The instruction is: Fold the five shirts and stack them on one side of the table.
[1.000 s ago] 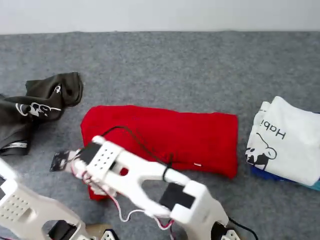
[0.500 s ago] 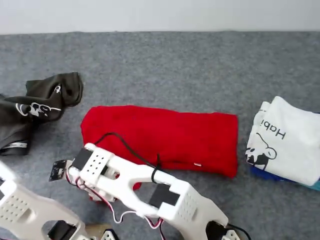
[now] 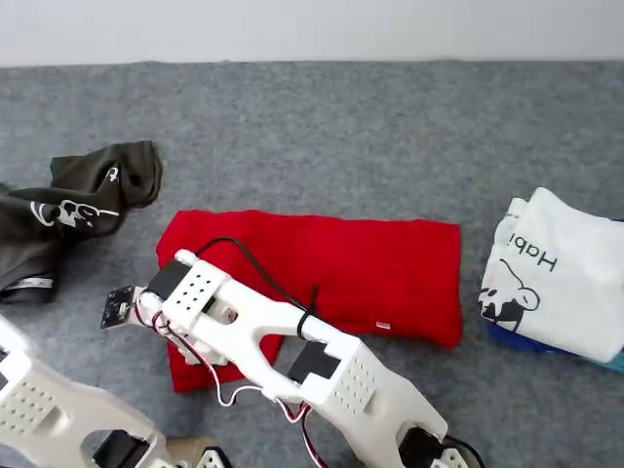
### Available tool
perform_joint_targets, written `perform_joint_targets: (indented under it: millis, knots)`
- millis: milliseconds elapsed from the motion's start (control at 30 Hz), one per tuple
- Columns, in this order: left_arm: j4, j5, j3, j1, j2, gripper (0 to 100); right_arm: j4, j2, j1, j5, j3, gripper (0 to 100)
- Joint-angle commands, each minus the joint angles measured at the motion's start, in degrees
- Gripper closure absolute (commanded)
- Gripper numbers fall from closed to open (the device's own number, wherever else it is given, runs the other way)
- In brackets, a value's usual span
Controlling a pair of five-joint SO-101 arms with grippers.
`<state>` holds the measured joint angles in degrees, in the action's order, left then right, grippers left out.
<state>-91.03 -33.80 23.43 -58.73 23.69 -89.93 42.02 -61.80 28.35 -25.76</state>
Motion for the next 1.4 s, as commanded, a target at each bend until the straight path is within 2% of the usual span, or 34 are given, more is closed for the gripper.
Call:
perform_joint_targets:
  millis: [0,67,200,500,667,867,1067,1367]
  knots:
    - [1.23,-0.70,2.59,-0.26,-1.05,98,-2.33,-0.48,0.22,0.53,-2.20,98.4]
    - [1.23,-0.70,2.59,-0.26,-1.05,98,-4.09,-0.66,-0.13,0.53,-2.29,96.3]
    - [1.23,-0.70,2.59,-0.26,-1.05,98,-9.27,-3.38,-2.07,0.18,-2.29,81.6]
    - [1.23,-0.70,2.59,-0.18,-1.05,98,-10.15,-6.29,-3.12,0.18,-1.67,78.3]
    - [1.23,-0.70,2.59,-0.26,-1.05,98,-6.99,-1.89,-3.91,0.18,-0.97,77.3]
    - [1.23,-0.70,2.59,-0.62,-1.05,98,-6.37,3.21,-3.91,0.18,-1.05,78.8]
    - [1.23,-0.70,2.59,-0.62,-1.05,98,-0.40,5.32,-3.12,0.18,-0.97,96.1]
    - [1.23,-0.70,2.59,-0.53,-1.05,98,1.19,3.82,-0.48,0.44,-1.32,99.1]
